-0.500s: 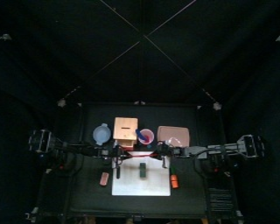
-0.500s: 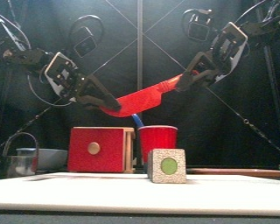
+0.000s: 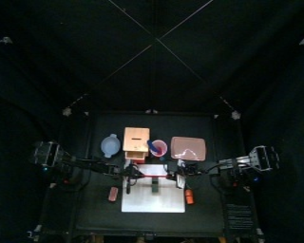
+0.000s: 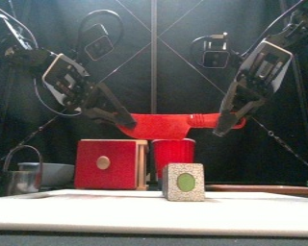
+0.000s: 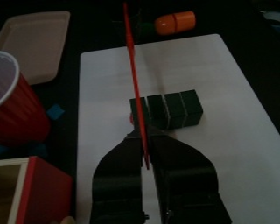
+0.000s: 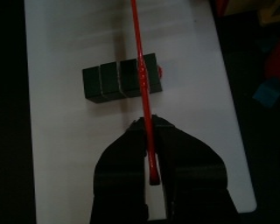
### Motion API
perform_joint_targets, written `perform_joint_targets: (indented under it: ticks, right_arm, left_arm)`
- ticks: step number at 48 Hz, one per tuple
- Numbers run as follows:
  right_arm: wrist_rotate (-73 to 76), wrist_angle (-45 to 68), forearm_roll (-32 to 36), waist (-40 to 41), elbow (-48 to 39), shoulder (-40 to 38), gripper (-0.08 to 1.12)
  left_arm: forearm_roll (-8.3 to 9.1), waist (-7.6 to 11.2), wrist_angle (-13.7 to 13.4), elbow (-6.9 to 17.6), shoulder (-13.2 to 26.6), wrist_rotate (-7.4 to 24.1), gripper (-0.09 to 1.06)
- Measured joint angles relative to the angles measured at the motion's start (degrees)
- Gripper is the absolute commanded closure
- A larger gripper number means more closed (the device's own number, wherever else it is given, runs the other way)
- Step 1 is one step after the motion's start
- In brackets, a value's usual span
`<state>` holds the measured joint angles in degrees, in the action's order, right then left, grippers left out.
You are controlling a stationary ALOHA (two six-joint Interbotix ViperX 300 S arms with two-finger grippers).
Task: Place sushi on board then cut the sushi with the knife then place the pieces on the plate
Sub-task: Cut the sushi into 4 pieces
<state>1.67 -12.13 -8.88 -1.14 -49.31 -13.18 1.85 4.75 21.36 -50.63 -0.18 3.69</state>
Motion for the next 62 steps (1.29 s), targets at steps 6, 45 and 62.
perform_joint_targets:
  ticks: [6,45,62]
  right_arm:
    - [0.1,-2.1,0.4,-0.1,-0.4,0.3,0.76]
    - [0.1,-2.1,0.4,-0.6,-0.4,4.7,0.76]
    - [0.0,-0.4,0.2,-0.7,-0.2,9.6,0.76]
  left_arm:
    - [0.0,0.35,-0.1,2.3,3.7,0.0,0.59]
    - [0.18,0.7,-2.1,4.3,6.6,0.1,0.59]
    - [0.18,0.7,-2.1,4.9,9.2,0.1,0.59]
